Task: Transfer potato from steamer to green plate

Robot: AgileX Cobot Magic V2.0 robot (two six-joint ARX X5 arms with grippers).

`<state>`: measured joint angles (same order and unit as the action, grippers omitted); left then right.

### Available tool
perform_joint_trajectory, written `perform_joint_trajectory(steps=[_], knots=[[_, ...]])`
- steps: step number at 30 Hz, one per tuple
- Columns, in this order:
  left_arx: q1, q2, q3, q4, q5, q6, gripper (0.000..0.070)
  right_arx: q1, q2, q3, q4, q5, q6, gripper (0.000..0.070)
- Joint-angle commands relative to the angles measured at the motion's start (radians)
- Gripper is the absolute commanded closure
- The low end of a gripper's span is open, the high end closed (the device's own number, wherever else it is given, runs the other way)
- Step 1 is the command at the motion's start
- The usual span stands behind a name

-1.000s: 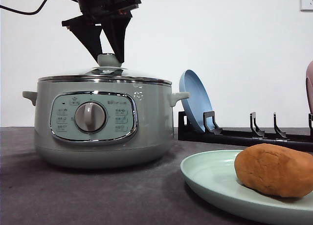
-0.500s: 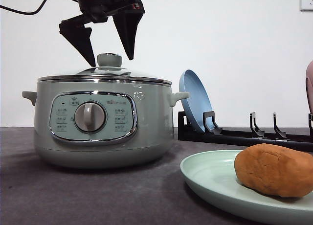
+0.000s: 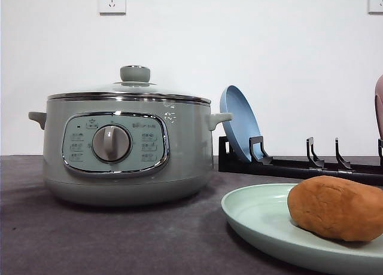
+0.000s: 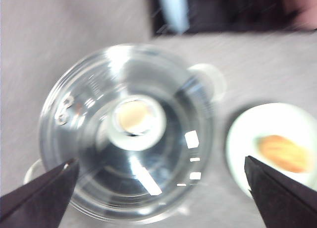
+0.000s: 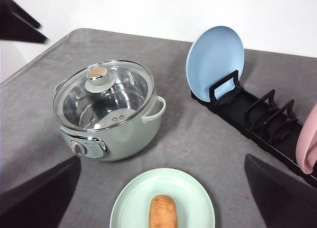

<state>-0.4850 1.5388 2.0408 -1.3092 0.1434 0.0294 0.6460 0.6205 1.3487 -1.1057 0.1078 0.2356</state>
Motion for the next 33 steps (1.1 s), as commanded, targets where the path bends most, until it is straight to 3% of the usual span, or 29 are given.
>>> perform_joint_trajectory(steps=[1,6,12,21,33], knots=[[-0.006,-0.042,0.010,0.009,0.028,0.017,0.0000,0.006,0.005,0.016,0.012,0.002,-0.010,0.0031],[-0.006,-0.215,-0.129,0.098,0.103,0.053,0.0000,0.006,0.006,0.016,0.013,0.003,-0.018,0.0031],[-0.006,-0.454,-0.428,0.270,0.105,0.056,0.0000,0.006,0.006,0.016,0.013,0.005,-0.031,0.0031],[-0.006,-0.754,-0.792,0.496,0.104,-0.078,0.0000,0.006,0.006,0.016,0.012,0.005,-0.049,0.0031],[-0.006,-0.858,-0.862,0.534,0.090,-0.114,0.0000,0.006,0.005,-0.045,-0.026,0.006,-0.098,0.0032]])
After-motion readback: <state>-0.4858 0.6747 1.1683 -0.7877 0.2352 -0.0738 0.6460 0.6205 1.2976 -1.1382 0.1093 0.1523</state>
